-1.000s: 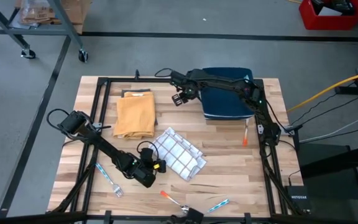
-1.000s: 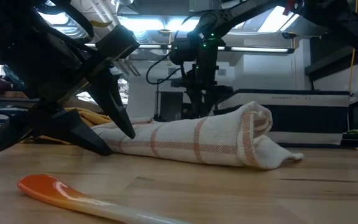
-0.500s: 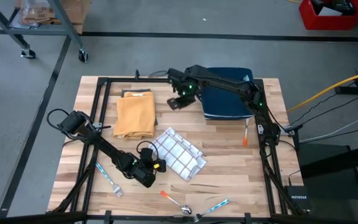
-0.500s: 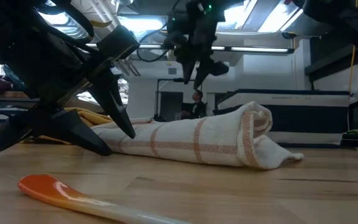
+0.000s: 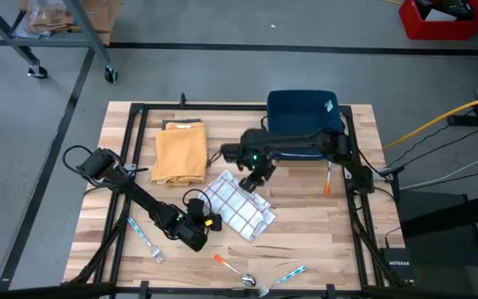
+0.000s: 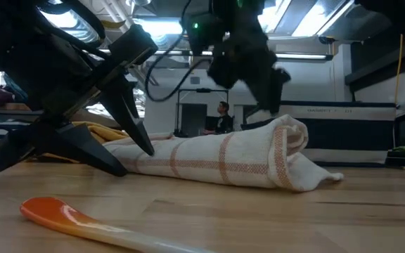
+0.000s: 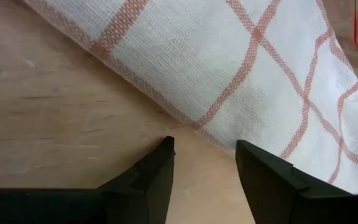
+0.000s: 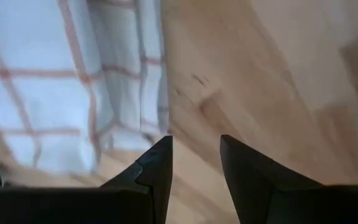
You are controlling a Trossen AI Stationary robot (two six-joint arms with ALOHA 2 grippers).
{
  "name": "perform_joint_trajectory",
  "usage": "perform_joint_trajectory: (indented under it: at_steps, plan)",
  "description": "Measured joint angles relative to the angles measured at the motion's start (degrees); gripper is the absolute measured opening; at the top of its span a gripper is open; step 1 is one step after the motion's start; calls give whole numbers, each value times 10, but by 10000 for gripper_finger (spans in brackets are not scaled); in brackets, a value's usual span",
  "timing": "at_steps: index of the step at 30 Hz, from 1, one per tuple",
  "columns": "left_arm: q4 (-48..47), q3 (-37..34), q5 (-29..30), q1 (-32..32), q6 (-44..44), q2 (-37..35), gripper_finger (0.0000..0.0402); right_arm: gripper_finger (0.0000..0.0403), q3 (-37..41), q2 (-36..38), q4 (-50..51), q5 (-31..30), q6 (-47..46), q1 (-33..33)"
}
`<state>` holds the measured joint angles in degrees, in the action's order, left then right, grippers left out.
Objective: Fold towel
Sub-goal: Stack the white towel into the yellow towel
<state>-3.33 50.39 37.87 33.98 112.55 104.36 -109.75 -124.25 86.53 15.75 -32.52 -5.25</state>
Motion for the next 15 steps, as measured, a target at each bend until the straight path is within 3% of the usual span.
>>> perform_joint_trajectory:
  at_steps: [7,15]
  plan:
    - [0,0,-2,-7,1,0,164,138,86,-1,-133,4,-2,29]
    - [0,1,-6,-26,-3,0,164,138,102,-1,-228,12,-18,17]
